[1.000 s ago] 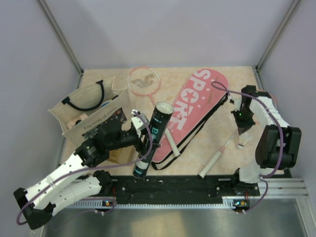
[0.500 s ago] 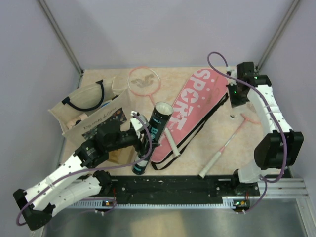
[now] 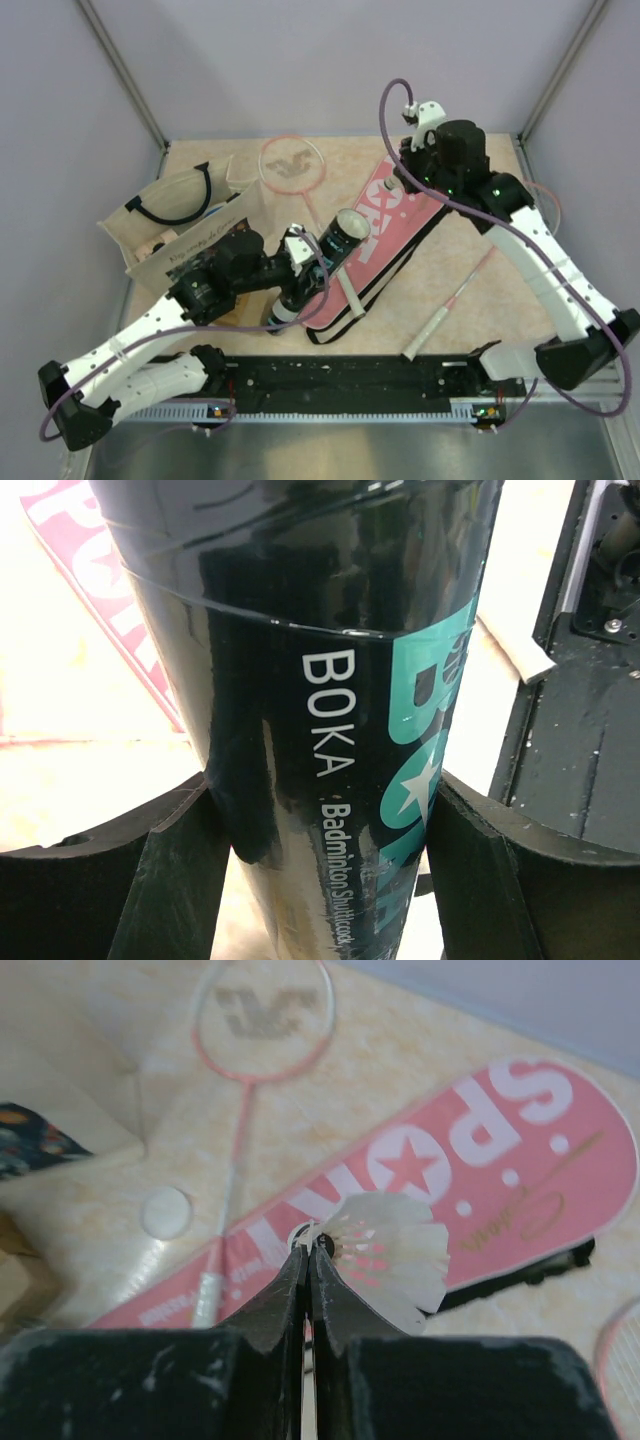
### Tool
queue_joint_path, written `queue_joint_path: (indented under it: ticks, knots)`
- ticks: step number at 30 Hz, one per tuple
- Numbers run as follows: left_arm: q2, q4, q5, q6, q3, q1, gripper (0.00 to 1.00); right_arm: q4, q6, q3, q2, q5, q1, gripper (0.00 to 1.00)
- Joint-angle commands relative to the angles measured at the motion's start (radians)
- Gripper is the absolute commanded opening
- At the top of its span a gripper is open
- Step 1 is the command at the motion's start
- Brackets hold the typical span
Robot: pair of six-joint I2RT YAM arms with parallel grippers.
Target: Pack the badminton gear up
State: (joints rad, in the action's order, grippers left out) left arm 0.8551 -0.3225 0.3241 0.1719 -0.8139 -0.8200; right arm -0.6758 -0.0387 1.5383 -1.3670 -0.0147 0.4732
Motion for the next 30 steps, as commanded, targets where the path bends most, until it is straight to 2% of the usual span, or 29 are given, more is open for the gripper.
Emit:
queue_joint_path:
  ticks: [1,7,13,19,30]
  knots:
    - [0.033,0.043,0.003,0.126,-0.077,-0.002,0.34,0.241,-0.020,0.014,0.169,-0.022,0.126,0.00]
    - [0.090,0.045,-0.055,0.161,-0.128,-0.002,0.34,0.309,-0.032,-0.061,0.354,-0.039,0.174,0.00]
    - [0.154,0.040,-0.076,0.155,-0.179,-0.004,0.34,0.398,-0.104,-0.260,0.532,0.133,0.176,0.00]
    - [0.180,0.011,-0.063,0.153,-0.231,-0.002,0.34,0.430,-0.141,-0.314,0.575,0.260,0.176,0.00]
    - [0.200,-0.030,-0.008,0.215,-0.252,-0.002,0.35,0.533,-0.200,-0.425,0.508,0.450,0.174,0.00]
